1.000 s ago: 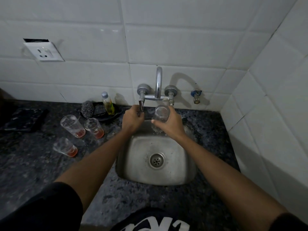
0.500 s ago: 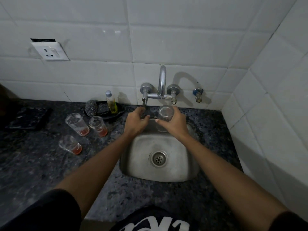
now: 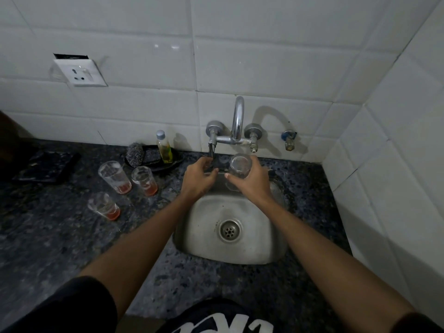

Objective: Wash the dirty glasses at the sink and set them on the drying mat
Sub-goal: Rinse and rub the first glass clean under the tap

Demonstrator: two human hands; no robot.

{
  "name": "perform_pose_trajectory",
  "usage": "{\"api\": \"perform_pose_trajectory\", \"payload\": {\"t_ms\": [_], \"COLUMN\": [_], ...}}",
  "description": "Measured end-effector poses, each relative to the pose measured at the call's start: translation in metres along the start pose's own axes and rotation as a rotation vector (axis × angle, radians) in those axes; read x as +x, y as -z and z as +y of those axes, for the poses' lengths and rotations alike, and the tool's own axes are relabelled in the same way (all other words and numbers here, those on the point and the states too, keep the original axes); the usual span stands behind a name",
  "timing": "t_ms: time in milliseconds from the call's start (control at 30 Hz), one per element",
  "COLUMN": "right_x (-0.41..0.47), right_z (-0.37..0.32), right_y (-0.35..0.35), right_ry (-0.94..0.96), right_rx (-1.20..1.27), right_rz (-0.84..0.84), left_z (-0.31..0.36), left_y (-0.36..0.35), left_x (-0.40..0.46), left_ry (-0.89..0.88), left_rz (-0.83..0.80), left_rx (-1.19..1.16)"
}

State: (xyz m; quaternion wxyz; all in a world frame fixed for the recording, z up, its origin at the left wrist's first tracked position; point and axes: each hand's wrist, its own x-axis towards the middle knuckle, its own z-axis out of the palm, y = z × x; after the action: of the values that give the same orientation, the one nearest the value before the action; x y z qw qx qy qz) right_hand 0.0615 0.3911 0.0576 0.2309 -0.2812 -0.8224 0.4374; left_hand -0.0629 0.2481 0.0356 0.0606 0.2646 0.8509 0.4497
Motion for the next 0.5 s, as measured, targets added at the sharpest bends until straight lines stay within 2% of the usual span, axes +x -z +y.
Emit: {"api": "perform_pose_trajectory", "payload": {"t_ms": [267, 500], "right_x": [0.0, 0.006], "right_z": [0.0, -0.036], "right_y": [-0.002, -0.037], "right_ry": [0.003, 0.128], "right_rx": [0.005, 0.073], "right_rz": [-0.044, -0.202], "left_z": [0.001, -0.028], "left_y": [0.004, 0.07], "left_x": [-0.007, -0.029], "left_ry": [-0.01, -0.019], "left_rz": [0.039, 0.227], "left_rx": [-0.043, 0.042]}}
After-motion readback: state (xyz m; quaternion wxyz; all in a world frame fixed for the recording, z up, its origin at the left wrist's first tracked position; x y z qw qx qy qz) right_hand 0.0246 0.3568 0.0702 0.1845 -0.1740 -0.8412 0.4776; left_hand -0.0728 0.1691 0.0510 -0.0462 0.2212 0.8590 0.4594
